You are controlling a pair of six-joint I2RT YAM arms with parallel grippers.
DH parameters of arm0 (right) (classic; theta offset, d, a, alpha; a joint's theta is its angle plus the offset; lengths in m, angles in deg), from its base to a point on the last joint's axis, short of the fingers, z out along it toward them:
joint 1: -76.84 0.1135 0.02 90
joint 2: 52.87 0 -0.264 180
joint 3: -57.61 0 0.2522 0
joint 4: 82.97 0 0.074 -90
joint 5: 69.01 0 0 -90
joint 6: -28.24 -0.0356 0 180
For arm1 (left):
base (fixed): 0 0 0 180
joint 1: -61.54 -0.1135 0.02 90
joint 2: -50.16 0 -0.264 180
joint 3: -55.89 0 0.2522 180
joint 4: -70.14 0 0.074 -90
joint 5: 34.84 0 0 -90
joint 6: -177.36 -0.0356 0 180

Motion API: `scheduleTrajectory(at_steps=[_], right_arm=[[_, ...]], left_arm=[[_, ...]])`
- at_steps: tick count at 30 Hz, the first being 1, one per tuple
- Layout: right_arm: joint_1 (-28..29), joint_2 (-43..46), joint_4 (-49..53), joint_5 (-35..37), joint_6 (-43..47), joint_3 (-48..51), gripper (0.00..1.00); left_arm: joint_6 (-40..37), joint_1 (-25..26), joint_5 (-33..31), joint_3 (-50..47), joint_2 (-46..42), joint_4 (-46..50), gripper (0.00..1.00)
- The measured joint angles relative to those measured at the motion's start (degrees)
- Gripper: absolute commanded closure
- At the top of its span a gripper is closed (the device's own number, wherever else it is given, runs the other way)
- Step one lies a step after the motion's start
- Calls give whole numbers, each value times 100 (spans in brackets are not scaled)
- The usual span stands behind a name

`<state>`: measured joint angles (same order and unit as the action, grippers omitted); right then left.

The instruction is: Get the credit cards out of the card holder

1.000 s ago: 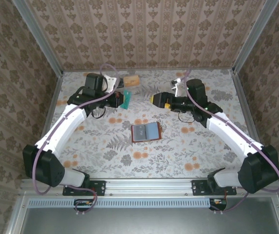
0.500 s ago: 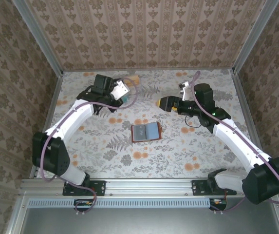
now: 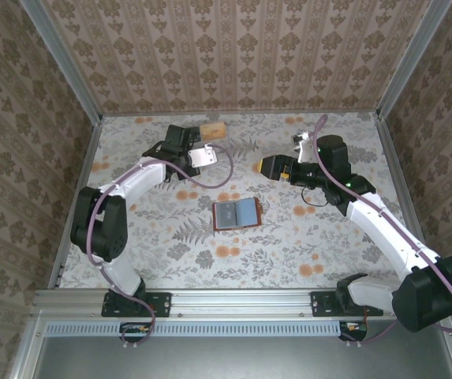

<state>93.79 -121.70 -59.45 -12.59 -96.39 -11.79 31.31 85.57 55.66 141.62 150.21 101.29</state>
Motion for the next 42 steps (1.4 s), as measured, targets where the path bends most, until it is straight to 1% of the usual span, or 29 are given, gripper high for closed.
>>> scheduleTrajectory(at_steps=[6,16,28,42], right_arm=[[0,-13,127,0,0,-2,0],[0,-66,227,0,0,-7,0],[0,-136,227,-2,-4,-7,0],[0,-205,205,-7,-24,-7,0]], left_arm=[[-219,-107,-33,2,354,-275,100],[-385,-201,-28,94,673,-365,100],[-428,-199,-31,249,717,-376,100],[-647,-195,-76,282,717,-374,100]])
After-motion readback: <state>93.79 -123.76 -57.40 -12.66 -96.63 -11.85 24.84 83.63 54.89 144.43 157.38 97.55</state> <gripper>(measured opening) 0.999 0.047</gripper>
